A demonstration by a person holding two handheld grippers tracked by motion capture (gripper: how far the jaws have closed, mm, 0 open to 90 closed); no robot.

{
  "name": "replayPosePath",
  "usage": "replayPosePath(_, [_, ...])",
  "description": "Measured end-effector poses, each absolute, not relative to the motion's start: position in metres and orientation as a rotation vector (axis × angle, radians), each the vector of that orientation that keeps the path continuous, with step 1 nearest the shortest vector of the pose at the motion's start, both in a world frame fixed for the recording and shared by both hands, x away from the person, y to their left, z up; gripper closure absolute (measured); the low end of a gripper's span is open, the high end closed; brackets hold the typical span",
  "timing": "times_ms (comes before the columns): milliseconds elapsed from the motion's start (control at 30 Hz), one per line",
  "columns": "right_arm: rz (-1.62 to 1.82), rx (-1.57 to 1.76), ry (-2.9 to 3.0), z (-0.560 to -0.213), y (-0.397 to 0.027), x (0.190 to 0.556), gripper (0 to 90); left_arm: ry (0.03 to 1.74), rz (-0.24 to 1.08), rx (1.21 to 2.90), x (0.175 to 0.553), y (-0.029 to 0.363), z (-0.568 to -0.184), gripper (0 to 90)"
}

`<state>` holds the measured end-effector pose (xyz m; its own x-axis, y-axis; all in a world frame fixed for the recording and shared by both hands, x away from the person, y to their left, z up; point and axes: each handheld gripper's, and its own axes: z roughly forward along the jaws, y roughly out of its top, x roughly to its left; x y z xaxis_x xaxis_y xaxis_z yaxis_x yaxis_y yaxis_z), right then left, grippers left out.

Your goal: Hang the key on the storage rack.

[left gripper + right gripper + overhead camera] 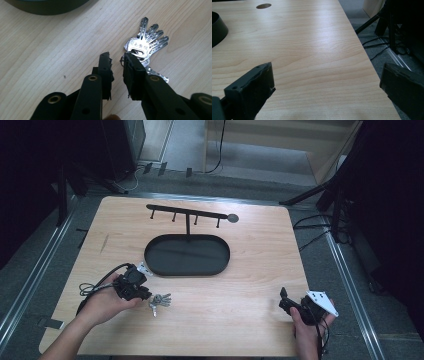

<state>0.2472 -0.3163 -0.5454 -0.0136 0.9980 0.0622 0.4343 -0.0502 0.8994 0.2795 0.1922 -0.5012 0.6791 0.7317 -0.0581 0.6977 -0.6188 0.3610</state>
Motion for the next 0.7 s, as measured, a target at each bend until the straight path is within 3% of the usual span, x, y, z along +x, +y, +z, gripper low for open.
replayPosePath(267, [1.031, 1.570, 1.524, -0.545, -0.316, 0.247, 0.0, 1.106, 0.087, 2.538, 0.282, 0.187, -0.506, 79.8])
replayPosePath(467, [1.031, 1.567, 1.526, -0.545, -0.317, 0.247, 0.0, 1.069, 0.101, 2.587, 0.282, 0.184, -0.513, 90.0])
replayPosePath(700, [1.033, 1.571, 1.523, -0.545, -0.317, 0.247, 0.0, 1.043, 0.138, 2.592, 0.282, 0.195, -0.512, 90.0])
